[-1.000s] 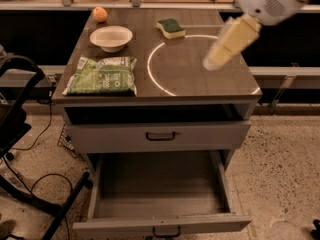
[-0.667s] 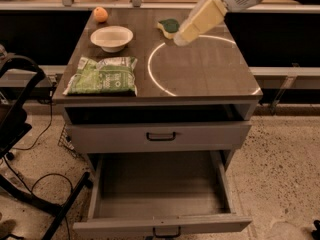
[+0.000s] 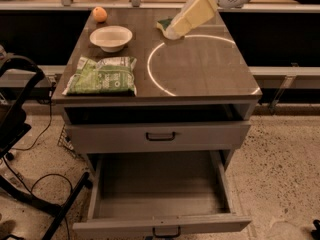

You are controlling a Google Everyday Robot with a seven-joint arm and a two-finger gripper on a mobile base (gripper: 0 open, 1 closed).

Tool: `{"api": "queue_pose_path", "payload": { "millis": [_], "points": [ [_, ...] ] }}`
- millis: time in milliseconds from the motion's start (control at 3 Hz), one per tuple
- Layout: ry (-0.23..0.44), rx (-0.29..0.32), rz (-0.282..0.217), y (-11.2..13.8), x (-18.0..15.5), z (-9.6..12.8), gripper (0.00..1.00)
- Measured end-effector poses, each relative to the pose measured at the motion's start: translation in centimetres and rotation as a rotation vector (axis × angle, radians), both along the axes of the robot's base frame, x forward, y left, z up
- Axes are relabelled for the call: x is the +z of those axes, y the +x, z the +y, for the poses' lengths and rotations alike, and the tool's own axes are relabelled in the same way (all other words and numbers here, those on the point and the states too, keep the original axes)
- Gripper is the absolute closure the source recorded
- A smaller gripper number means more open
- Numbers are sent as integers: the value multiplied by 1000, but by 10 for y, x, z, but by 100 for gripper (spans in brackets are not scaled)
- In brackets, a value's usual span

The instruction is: Move green jalapeno chip bag near sponge

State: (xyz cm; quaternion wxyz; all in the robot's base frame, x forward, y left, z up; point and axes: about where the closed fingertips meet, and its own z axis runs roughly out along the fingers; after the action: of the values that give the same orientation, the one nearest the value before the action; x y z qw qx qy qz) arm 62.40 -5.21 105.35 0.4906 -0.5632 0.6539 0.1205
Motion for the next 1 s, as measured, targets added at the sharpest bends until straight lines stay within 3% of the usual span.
{"api": "queue_pose_path", "payload": {
  "millis": [333,1000],
  "points": [
    [-12,33,22,3,-13,19,0],
    [-49,188,148,25,-105,127,0]
  ]
}}
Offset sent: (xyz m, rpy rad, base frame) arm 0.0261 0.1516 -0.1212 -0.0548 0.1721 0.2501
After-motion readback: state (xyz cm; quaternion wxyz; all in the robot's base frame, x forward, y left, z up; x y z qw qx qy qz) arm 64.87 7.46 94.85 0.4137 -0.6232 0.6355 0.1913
